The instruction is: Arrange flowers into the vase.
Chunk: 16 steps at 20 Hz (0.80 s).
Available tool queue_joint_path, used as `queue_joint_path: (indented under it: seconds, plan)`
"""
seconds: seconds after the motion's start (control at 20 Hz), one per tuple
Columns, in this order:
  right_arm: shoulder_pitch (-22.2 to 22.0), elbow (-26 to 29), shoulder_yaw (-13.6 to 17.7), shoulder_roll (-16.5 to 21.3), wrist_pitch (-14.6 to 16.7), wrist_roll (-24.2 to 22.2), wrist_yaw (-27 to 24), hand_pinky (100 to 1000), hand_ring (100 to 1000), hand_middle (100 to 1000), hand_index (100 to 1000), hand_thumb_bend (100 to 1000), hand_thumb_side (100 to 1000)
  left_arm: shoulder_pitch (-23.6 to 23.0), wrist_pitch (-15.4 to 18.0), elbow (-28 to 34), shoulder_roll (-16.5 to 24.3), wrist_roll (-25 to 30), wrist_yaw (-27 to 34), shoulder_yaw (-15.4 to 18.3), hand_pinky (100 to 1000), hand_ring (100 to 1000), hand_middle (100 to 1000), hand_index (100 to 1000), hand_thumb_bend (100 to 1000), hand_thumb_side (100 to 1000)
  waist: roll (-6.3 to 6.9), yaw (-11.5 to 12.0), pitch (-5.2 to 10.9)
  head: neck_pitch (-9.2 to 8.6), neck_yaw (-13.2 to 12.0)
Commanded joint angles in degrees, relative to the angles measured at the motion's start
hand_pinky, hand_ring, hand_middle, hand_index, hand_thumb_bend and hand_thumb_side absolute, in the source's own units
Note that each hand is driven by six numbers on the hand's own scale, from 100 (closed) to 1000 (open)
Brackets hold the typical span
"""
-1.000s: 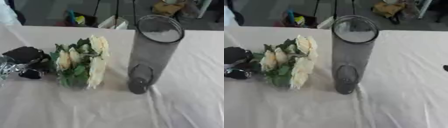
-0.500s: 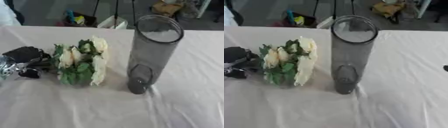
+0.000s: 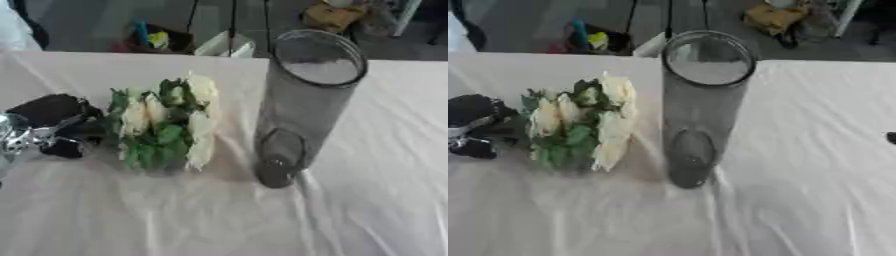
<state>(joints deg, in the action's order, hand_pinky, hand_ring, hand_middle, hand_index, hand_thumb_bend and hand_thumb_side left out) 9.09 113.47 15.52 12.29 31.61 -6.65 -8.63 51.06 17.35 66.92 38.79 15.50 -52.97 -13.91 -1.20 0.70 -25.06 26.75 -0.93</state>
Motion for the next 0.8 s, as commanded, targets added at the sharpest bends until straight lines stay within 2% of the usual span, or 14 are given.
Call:
queue_joint_path:
  seconds: [0.05, 0.35, 0.8]
  plan:
    - [0.1, 1.1, 0.4, 0.9, -0.3, 0.0, 0.0, 804, 958, 301, 488, 100, 985, 0.7, -0.2, 3.8, 2.1, -1.8, 1.2, -0.5, 100, 100, 100, 138, 100, 245, -0.36, 0.0, 1.13, 0.39, 0.1]
    - [-0.1, 1.1, 0.3, 1.4, -0.6, 0.1, -0.7, 802, 950, 302, 487, 100, 984, 0.9, -1.7, 7.4, 3.2, -1.7, 3.2, -0.3, 100, 100, 100, 107, 100, 244, -0.13, 0.1, 2.06, 1.20, 0.0]
    - [-0.4, 1.1, 0.4, 1.9, -0.8, 0.2, -1.7, 800, 944, 303, 487, 100, 983, 1.2, -3.7, 8.9, 3.6, -2.9, 4.5, 0.1, 100, 100, 100, 100, 100, 245, -0.08, 0.2, 2.90, 1.64, 0.1]
